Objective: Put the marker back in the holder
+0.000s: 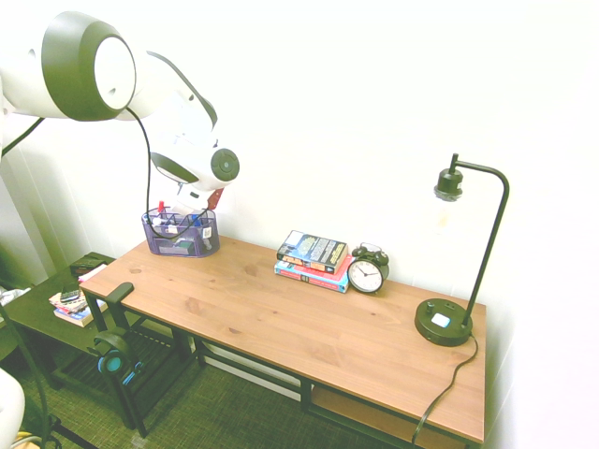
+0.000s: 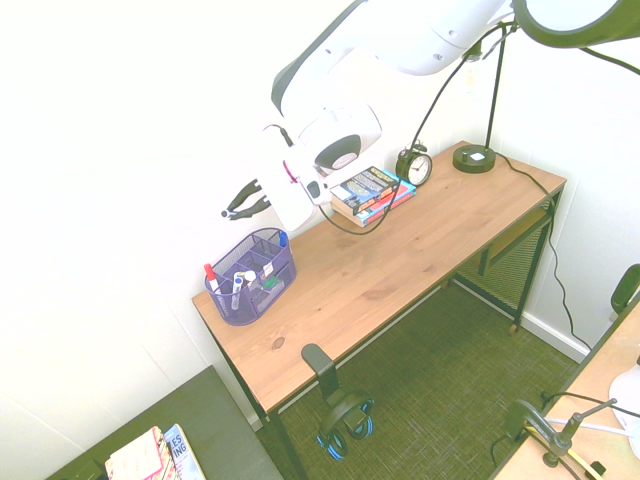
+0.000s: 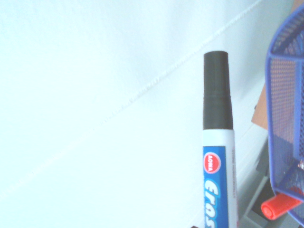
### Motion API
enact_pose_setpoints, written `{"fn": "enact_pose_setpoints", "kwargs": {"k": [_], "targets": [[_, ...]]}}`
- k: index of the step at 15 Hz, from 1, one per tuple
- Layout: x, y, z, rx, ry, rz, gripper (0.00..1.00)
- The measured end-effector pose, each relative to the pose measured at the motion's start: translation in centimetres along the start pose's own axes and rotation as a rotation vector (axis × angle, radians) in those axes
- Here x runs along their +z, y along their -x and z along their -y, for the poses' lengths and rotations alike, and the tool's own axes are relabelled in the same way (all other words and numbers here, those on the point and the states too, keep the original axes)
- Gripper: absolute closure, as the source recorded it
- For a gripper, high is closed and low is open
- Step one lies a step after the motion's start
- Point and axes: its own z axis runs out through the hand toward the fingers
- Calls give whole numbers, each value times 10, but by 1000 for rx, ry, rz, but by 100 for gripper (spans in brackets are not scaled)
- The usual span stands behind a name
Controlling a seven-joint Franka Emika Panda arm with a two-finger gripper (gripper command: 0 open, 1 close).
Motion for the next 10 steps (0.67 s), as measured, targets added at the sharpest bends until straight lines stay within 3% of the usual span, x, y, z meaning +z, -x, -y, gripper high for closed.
{"fn": "enact_pose_setpoints", "kwargs": {"k": [3,10], "targets": [[10,6,-13,9,27,-10,100],[-14,-6,-17,37,8,-40,100]]}}
